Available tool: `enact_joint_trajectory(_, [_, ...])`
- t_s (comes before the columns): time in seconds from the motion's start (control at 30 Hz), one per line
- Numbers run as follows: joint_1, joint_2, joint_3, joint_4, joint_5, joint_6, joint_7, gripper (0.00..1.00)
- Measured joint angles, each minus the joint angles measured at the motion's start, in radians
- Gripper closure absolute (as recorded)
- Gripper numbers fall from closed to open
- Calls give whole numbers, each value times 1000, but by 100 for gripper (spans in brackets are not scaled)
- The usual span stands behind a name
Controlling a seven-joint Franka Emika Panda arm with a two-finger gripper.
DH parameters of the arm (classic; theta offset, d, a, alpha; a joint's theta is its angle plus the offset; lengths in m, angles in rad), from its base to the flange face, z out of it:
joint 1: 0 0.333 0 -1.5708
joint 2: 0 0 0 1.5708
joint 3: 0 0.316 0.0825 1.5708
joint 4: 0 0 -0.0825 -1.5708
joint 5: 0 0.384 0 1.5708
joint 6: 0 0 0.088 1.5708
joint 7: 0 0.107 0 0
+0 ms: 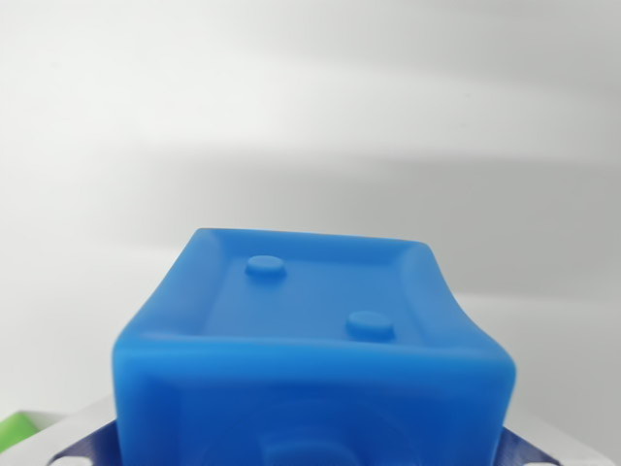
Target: Stack cube
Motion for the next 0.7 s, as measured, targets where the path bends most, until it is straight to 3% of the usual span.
enact_joint_trajectory(0.3, [0,-60,2,-5,3,-51,-6,100])
enact_joint_trajectory(0.7, [6,-106,23,-56,3,-51,-38,100])
